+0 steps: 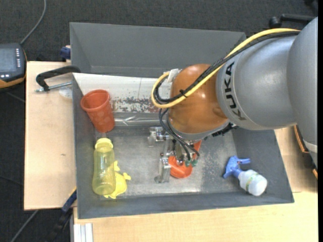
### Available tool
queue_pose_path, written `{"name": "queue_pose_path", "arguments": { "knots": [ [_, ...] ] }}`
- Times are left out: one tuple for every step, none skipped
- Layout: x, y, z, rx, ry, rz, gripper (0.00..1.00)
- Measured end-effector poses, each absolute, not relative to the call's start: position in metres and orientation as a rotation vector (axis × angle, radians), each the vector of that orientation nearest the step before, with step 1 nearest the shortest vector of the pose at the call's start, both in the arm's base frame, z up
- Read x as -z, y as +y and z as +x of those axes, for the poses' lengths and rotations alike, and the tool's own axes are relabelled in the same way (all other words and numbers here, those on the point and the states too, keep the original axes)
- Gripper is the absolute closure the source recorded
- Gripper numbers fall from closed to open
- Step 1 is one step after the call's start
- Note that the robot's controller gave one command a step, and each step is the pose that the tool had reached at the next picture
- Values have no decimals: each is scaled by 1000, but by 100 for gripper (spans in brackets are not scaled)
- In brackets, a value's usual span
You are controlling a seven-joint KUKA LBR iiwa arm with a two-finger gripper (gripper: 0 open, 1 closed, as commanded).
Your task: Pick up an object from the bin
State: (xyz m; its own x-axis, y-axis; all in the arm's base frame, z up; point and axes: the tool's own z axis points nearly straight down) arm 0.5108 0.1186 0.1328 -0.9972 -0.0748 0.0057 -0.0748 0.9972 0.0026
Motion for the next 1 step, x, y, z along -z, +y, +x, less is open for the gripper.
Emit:
{"name": "queue_pose_path", "arguments": {
  "knots": [
    [-137, 102, 515, 4, -3139, -93, 0]
  ]
}}
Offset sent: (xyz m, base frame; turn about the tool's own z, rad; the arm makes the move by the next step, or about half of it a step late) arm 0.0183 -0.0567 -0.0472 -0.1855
